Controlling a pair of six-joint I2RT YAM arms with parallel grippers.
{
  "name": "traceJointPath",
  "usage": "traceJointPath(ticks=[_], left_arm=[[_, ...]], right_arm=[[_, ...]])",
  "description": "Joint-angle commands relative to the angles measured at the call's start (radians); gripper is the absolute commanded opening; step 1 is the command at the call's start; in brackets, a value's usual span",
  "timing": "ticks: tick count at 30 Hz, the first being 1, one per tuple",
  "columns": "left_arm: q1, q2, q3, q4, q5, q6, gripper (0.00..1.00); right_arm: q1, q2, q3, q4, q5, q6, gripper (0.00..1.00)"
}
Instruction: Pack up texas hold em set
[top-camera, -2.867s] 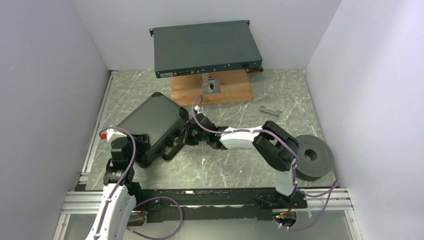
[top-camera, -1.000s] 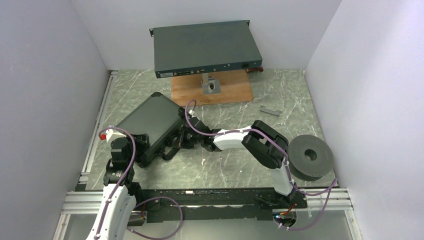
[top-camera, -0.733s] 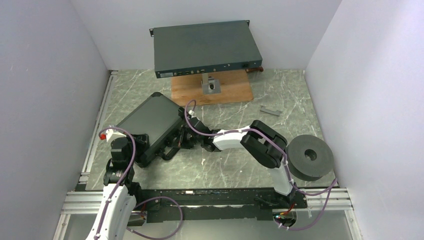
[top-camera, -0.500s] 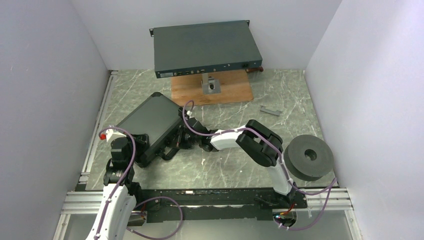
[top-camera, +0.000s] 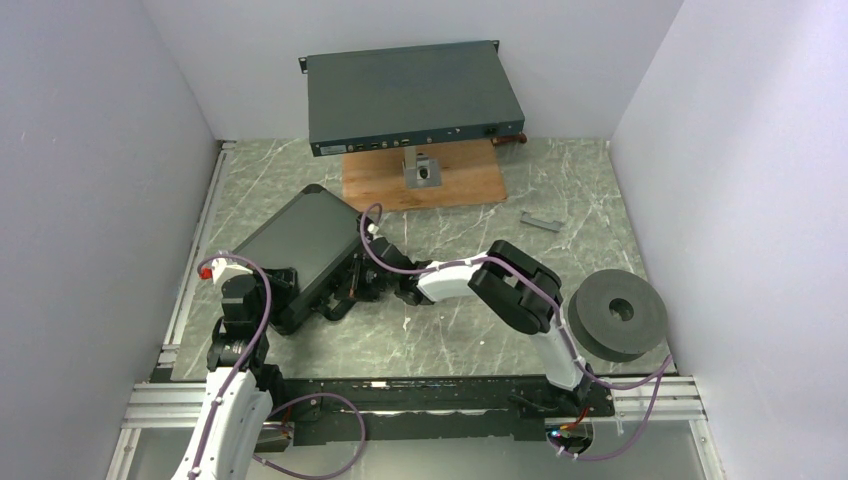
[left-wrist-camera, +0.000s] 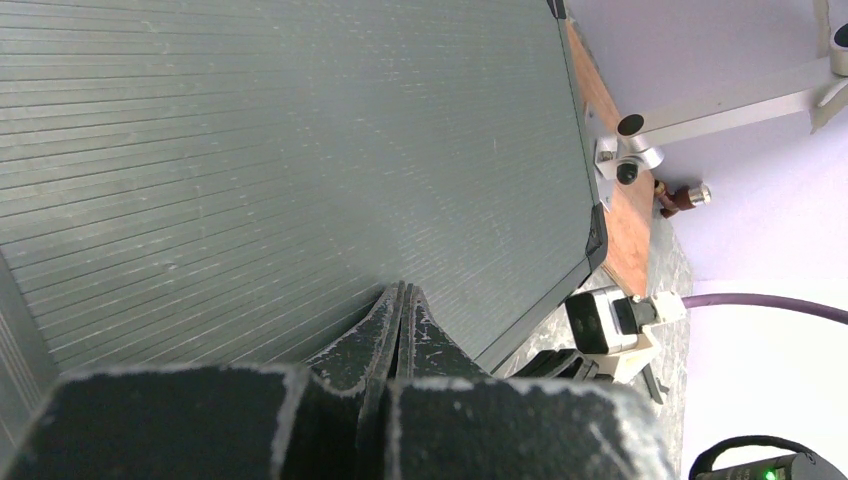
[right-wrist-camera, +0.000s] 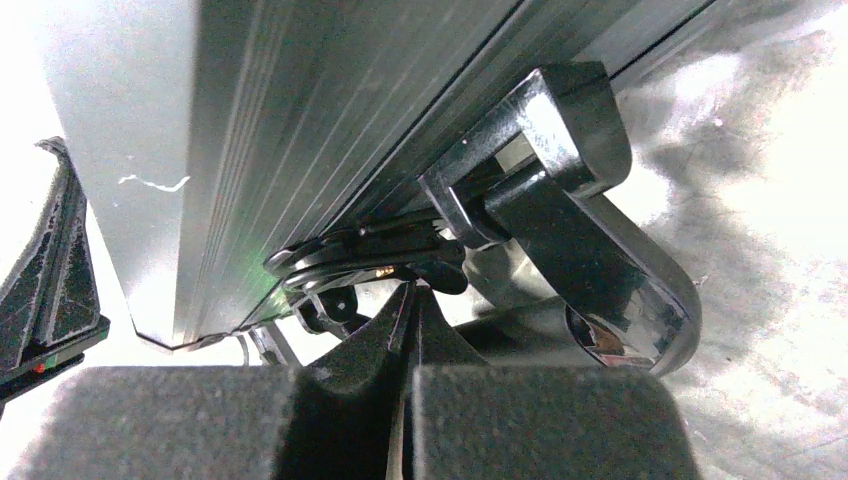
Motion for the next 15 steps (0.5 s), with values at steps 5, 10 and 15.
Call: traceJointPath(ticks=[5, 10, 15], left_arm=[[-0.002, 0.054, -0.073, -0.312, -0.002, 0.05, 0.0], [-0.002, 0.0, -0.077, -0.312, 0.015, 0.055, 0.0], [-0.002, -0.082, -0.075, -0.349, -0.012, 0.021, 0.04]], right_arm=[[-0.003, -0.121, -0.072, -0.058, 0.11, -0.112, 0.0], [-0.004, -0.221, -0.114, -0.08, 0.131, -0.199, 0.0], [-0.002, -0.329, -0.192, -0.062, 0.188, -0.252, 0.0]])
